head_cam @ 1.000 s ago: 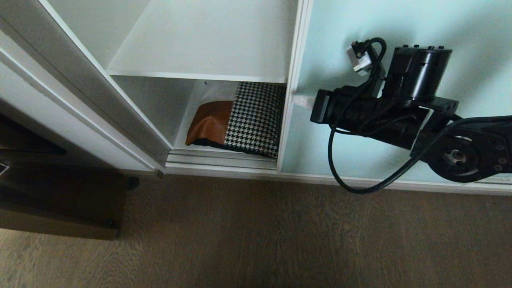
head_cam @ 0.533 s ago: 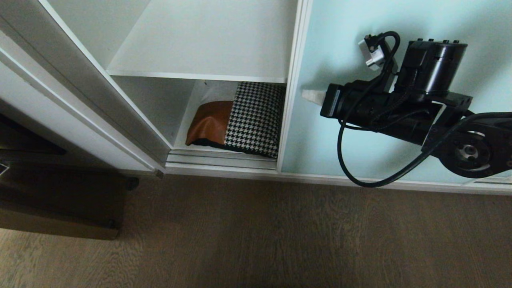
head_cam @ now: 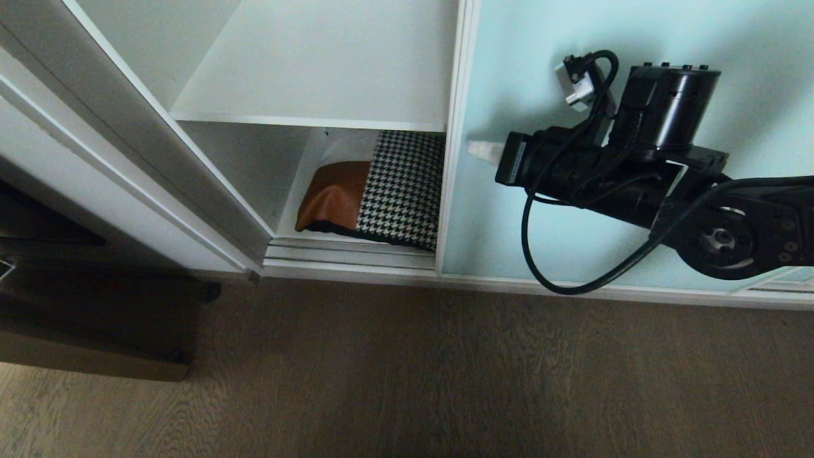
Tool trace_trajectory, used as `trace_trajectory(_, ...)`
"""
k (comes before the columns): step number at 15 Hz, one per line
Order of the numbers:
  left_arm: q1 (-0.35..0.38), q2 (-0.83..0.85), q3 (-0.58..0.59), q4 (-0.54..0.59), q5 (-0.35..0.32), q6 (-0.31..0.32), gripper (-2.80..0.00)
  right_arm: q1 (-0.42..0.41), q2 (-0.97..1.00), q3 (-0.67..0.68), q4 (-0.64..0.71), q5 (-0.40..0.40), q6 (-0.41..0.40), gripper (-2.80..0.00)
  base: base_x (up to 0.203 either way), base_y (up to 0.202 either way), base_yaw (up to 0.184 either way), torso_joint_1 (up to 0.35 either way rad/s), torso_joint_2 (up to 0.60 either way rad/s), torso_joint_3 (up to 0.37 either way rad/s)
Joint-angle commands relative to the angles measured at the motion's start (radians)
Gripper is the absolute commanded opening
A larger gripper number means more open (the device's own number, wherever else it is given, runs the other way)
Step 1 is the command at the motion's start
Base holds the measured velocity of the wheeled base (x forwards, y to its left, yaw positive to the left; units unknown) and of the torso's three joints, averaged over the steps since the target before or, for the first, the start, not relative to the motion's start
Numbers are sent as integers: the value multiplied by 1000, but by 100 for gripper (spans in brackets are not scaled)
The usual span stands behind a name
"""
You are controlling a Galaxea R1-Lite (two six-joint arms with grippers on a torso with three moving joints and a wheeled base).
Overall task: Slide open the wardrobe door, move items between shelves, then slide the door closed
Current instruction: Close the door
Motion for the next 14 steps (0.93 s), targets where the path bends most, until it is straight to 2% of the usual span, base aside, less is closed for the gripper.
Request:
trace_trajectory(1, 0, 2, 2, 0, 0, 1, -280, 34, 27, -19, -2, -1, 3, -280, 0, 0, 0, 0, 0, 0)
trace_trajectory(6, 0, 2, 2, 0, 0, 1, -280, 126, 49, -54, 4, -9, 0, -280, 0, 0, 0, 0, 0, 0)
trace_trajectory(11, 0, 2, 1, 0, 0, 1, -280, 199, 123, -148, 29, -12, -8, -280, 0, 0, 0, 0, 0, 0)
trace_trajectory(14, 0, 2, 1, 0, 0, 1, -280, 209, 77, -79, 20, -8, -7, -280, 0, 0, 0, 0, 0, 0)
